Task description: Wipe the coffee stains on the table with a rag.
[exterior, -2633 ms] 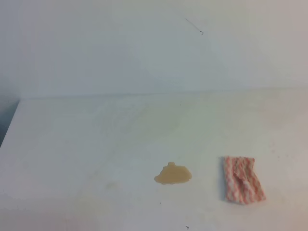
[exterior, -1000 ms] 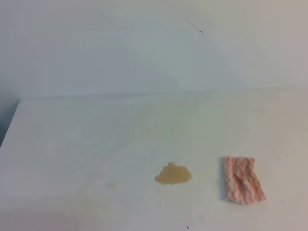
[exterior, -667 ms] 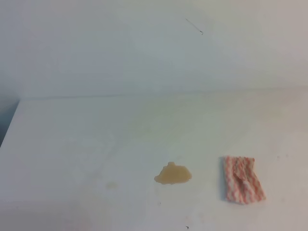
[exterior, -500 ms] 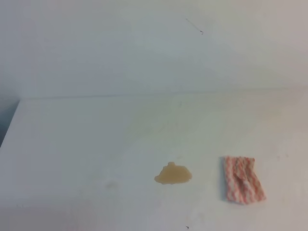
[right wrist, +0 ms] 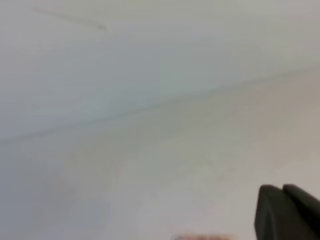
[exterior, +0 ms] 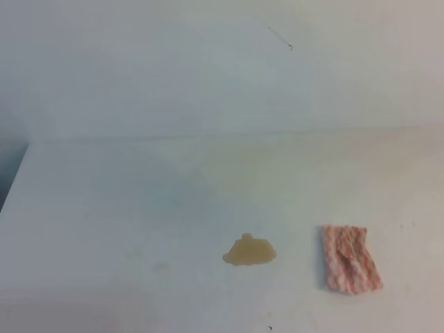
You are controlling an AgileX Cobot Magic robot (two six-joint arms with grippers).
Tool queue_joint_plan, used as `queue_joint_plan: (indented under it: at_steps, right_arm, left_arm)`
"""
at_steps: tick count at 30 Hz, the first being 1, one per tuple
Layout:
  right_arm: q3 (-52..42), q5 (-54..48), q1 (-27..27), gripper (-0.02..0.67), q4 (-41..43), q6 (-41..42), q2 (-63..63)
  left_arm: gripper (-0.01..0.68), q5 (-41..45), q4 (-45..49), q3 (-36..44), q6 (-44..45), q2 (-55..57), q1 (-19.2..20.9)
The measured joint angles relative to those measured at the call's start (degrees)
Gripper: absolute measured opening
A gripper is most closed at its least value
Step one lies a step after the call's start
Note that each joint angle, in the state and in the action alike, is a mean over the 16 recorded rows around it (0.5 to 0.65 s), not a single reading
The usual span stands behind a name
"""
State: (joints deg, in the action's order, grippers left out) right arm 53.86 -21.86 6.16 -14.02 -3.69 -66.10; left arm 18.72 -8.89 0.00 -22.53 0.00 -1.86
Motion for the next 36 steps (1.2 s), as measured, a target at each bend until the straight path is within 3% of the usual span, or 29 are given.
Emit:
queue_joint_plan:
  at_steps: [10,21,27,36]
  right_arm:
    - [0.57,-9.61,0.86,0.030,-1.13,9.17,-14.85]
    - [4.50,-14.10,8.83,0.246,-1.08,13.53,-25.96]
    - [8.35,-15.22,14.55,0.337,2.40,9.96,-31.94]
    - [14.58,-17.83,18.69,0.356,10.73,-0.03,-40.71]
  left_arm:
    - [0.003,0.00,0.00,0.00,0.00,0.00,0.00]
    - [0.004,0.00,0.00,0.00,0.00,0.00,0.00]
    - [0.003,0.00,0.00,0.00,0.00,0.00,0.00]
    - [0.000,0.00,0.00,0.00,0.00,0.00,0.00]
